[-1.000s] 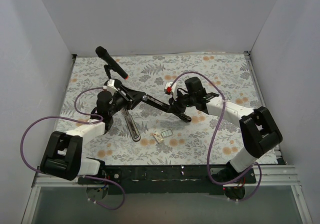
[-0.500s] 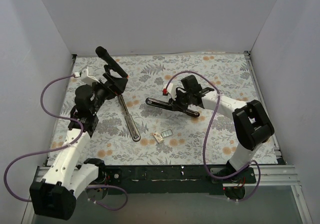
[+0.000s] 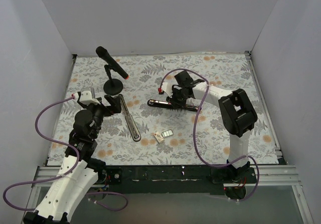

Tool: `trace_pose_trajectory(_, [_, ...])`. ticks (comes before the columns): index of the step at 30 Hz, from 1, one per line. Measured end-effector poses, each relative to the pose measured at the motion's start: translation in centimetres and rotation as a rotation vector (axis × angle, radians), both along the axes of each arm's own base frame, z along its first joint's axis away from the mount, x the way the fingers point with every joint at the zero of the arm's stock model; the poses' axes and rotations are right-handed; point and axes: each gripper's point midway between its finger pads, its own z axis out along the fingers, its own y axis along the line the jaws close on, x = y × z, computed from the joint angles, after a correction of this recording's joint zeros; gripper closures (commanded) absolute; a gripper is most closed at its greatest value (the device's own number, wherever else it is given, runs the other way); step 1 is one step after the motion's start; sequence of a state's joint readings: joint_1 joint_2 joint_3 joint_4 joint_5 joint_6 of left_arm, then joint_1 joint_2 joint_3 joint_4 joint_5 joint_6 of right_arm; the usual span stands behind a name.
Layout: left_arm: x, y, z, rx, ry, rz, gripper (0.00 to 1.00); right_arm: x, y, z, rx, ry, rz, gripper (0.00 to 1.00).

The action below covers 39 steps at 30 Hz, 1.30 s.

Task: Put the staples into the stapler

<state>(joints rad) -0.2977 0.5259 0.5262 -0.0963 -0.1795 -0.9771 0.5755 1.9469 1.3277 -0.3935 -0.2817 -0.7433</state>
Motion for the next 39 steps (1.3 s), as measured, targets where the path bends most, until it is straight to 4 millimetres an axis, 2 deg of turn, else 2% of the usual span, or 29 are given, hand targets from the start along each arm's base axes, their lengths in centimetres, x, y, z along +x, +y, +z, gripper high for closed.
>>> trace_pose_trajectory(8, [0.3,0.0,0.0,0.046,-0.008,-0.003,0.02,1.3,1.3,0.0,-0.036,-0.02,0.033,0.96])
trace_pose_trajectory(10, [0.3,-0.1,0.0,0.05,-0.008,-0.011,0.02,1.4,1.5,0.0,-0.047,-0.03,0.041,0.86])
trace_pose_trajectory(11, [0.3,-0.2,0.0,0.052,-0.011,-0.017,0.02,1.4,1.5,0.0,-0.053,-0.035,0.045,0.76])
trace_pose_trajectory(12, [0.3,-0.2,0.0,0.055,-0.013,-0.021,0.02,1.4,1.6,0.0,-0.056,-0.039,0.048,0.57])
trace_pose_trajectory(15, [0.3,-0.8,0.1,0.062,-0.017,-0.051,0.02,1.3,1.5,0.0,-0.061,-0.037,0.051,0.29])
trace_pose_trajectory(18, [0.4,-1.8,-0.1,0.075,-0.016,-0.111,0.02,0.8,1.4,-0.2,-0.071,-0.019,0.053,0.16])
trace_pose_trajectory(22, [0.7,-3.8,-0.9,0.104,-0.007,-0.222,0.02,0.4,1.2,0.5,-0.052,-0.034,0.037,0.13])
trace_pose_trajectory(25, [1.5,-5.4,-2.1,0.128,0.044,-0.304,0.02,-0.1,0.6,2.9,-0.012,-0.072,-0.017,0.13])
trace_pose_trajectory(28, [2.8,-7.3,-2.7,0.156,0.102,-0.383,0.02,-0.4,-0.7,7.3,0.083,-0.169,-0.135,0.13])
trace_pose_trajectory(32, [5.2,-11.2,-3.1,0.237,0.173,-0.508,0.02,-1.0,-4.4,12.5,0.237,-0.296,-0.403,0.09])
trace_pose_trajectory(35, [6.5,-14.7,-4.1,0.329,0.205,-0.609,0.02,-1.9,-7.2,14.0,0.326,-0.343,-0.59,0.09])
trace_pose_trajectory(39, [7.7,-18.7,-6.6,0.464,0.241,-0.732,0.02,-4.9,-10.3,13.2,0.433,-0.333,-0.798,0.07])
